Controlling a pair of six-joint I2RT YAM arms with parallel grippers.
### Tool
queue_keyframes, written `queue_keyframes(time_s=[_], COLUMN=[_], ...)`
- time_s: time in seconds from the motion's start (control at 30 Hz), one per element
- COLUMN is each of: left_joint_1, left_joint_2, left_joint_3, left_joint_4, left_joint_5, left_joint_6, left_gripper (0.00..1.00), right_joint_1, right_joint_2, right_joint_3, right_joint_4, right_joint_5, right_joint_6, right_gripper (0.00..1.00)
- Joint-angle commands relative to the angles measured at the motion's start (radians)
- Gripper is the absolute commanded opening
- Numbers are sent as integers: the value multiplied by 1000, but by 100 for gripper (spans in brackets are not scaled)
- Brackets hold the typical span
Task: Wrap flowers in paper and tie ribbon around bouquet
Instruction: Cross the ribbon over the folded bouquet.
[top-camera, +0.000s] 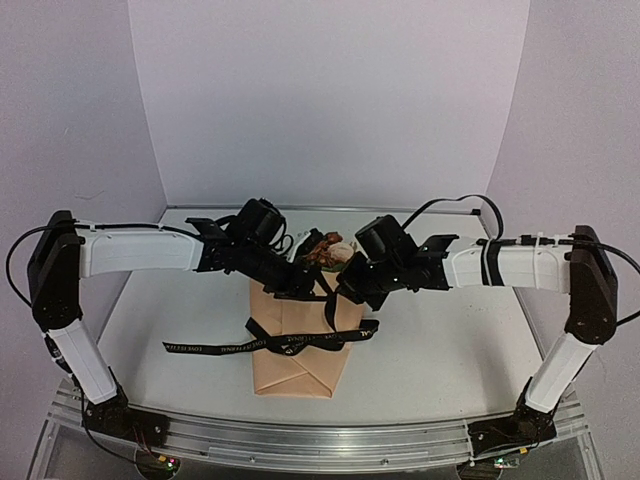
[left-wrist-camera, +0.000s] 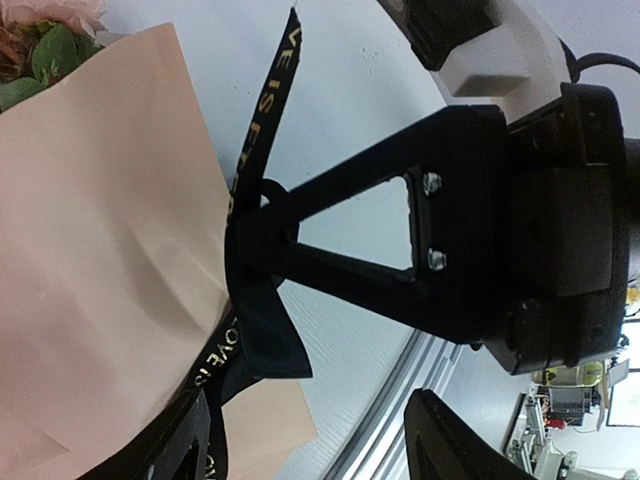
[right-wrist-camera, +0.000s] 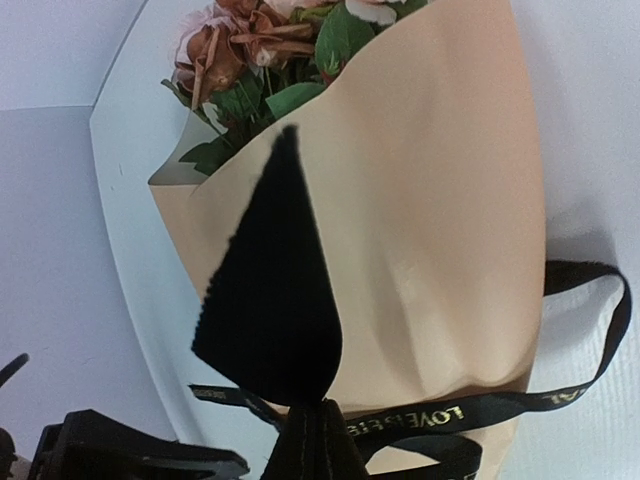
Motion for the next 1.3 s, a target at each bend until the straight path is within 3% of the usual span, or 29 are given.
queue_keyframes(time_s=[0.0,0.13,0.37,0.57,0.73,1.0,1.27], left_joint_1=[20,19,20,19,19,-1,-22], left_joint_2=[-70,-43,-22,33,80,144,185], left_joint_3=[-4,-10,-27,12,48,76,119], left_joint_4=[10,5,45,-16,-77,-67,-110], left_joint_5=[-23,7,39,38,39,110,37], left_joint_6=[85,114,108,130,163,155,146], left_gripper=[70,67,59,47,52,52,42], right_joint_1=[-6,-5,-6,-5,-5,-5,-5], right_joint_2=[4,21,2,1,-20,-10,-10], right_joint_3=[31,-4,-104,-180,-209,-248,-265], right_joint_4=[69,155,193,281,300,384,408], right_joint_5=[-102,-176,-173,-189,-177,-194,-182], right_joint_6=[115,182,305,391,408,460,478], right_gripper=[0,0,0,0,0,0,0])
